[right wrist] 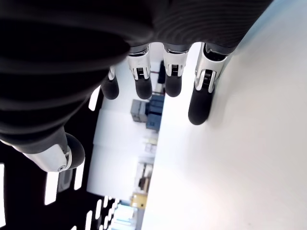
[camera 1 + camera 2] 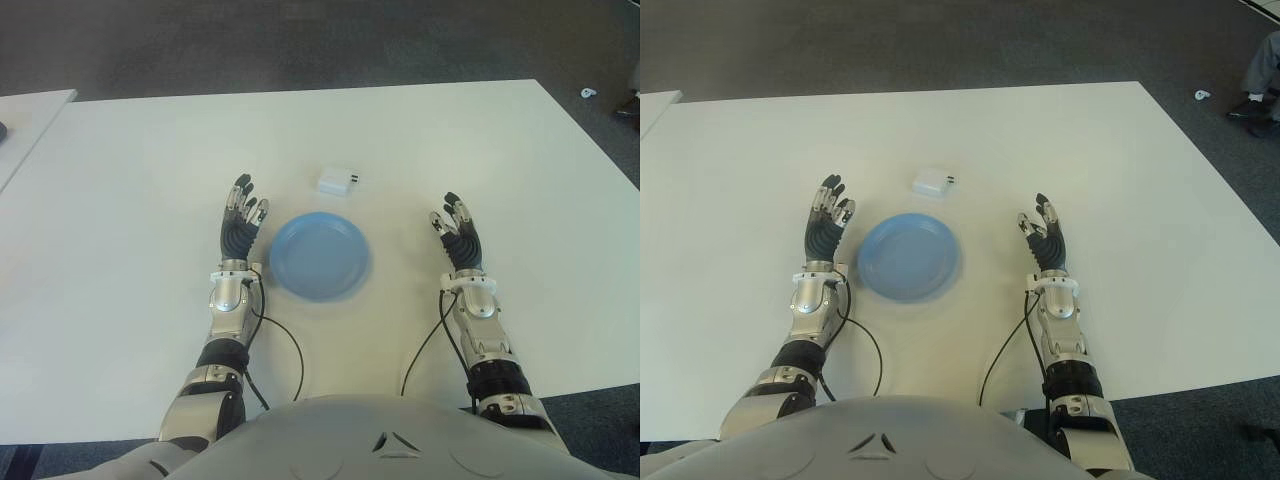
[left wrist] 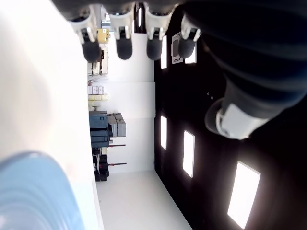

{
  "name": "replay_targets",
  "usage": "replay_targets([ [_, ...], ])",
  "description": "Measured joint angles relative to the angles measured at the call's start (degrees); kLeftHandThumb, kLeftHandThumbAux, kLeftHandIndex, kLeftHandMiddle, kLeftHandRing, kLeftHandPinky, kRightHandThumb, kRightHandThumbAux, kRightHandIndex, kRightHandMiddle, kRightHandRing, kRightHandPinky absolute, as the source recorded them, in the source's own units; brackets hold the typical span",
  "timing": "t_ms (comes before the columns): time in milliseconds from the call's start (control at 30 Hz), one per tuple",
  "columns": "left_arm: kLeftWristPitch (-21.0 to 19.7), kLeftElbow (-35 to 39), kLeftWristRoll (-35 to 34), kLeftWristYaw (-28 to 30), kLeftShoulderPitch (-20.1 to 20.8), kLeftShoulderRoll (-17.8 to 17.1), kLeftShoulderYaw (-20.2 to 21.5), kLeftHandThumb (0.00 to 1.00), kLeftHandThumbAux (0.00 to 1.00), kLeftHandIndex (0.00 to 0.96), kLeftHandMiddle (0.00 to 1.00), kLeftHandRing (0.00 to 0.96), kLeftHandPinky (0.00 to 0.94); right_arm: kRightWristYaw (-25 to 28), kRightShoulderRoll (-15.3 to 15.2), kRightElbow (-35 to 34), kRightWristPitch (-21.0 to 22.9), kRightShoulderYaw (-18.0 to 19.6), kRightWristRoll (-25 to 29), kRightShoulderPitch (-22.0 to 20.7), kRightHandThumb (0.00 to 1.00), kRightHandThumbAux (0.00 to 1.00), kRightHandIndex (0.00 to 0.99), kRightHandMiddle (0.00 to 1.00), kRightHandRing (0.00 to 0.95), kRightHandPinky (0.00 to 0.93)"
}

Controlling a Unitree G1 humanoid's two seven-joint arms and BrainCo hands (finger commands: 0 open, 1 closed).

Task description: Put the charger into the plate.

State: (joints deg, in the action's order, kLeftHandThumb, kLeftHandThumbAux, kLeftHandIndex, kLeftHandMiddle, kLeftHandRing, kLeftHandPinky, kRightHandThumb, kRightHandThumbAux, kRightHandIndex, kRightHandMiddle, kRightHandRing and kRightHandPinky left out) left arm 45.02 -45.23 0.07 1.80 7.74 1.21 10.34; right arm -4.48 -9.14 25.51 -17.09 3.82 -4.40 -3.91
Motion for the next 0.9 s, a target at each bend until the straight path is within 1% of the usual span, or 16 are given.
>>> replay_targets([
  [300,0.0,0.0,0.0,0.0,0.0,0.0,-0.1,0.112,0.573,0.0,0.035,0.047,0.096,0.1,0.1,3.4,0.2,-0.6,-0.2,-3.5,0.521,0.477,0.0,0.024,0.074,0.158],
  [633,0.0,0.0,0.0,0.0,0.0,0.0,-0.1,0.106,0.566,0.0,0.035,0.048,0.099,-0.7,0.6,5.6,0.7,-1.2,-1.1,-5.9,0.521,0.494,0.0,0.045,0.075,0.147],
  [733,0.0,0.0,0.0,0.0,0.0,0.0,-0.2,0.105,0.563,0.0,0.033,0.046,0.097,-1.3,0.8,5.6,2.0,-1.4,-1.5,-6.8,0.523,0.504,0.0,0.052,0.081,0.157],
  [900,0.0,0.0,0.0,0.0,0.0,0.0,-0.2,0.106,0.566,0.0,0.028,0.042,0.096,-2.9,1.1,4.6,6.8,-2.4,-3.6,-9.4,0.519,0.516,0.001,0.065,0.097,0.178],
])
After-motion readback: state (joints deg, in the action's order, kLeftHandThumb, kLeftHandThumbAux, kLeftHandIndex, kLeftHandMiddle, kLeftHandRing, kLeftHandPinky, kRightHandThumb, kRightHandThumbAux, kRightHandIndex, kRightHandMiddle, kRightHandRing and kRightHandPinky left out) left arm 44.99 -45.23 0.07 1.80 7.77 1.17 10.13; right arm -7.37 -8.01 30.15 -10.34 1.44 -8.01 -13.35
